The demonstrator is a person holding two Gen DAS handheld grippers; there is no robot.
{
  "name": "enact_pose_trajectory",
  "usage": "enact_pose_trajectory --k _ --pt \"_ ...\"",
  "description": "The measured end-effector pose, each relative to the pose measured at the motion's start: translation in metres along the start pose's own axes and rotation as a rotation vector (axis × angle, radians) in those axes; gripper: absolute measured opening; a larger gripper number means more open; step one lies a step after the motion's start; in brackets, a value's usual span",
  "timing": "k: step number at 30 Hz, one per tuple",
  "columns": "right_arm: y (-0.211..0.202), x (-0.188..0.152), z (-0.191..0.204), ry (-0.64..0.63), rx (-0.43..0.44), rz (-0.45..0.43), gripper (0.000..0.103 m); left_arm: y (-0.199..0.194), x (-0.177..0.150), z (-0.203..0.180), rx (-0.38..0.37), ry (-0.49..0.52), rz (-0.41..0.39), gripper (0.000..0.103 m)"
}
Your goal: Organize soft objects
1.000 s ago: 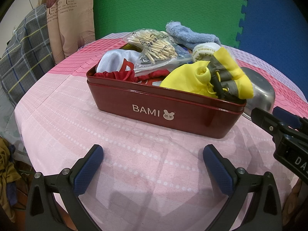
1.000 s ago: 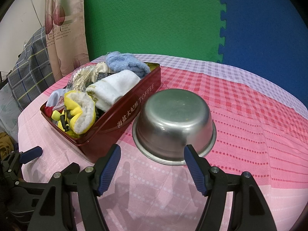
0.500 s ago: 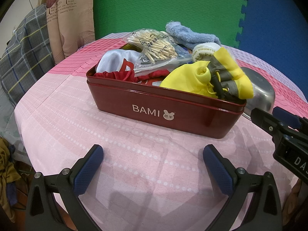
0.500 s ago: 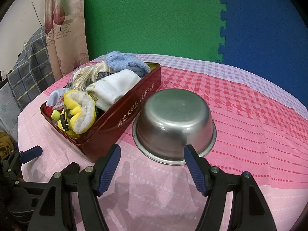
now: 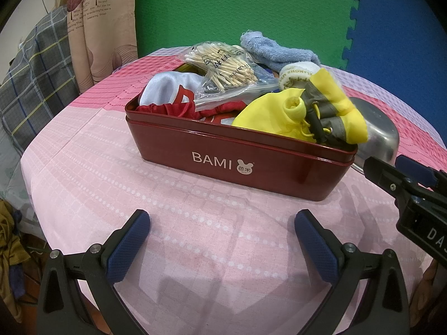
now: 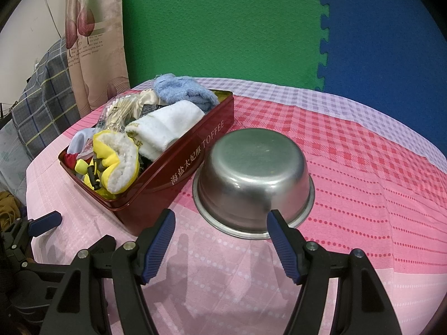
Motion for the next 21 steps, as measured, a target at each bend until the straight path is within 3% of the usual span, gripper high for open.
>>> enact_pose_trajectory --k 21 --pt "0.0002 -0.0007 0.0011 -0.001 0.000 0.003 0.070 0.0003 0.0001 -0.0001 0.001 -0.001 0.000 0.103"
Point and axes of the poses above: each gripper's, at about its wrist camera, not at the fingertips, and y roughly the way its jaws point, z to its left, x to its top, the point moved 6 cm from there along y, roughly the way its jaws point, and after that the axes turned 11 degrees about -z, right-handed, at the moved point
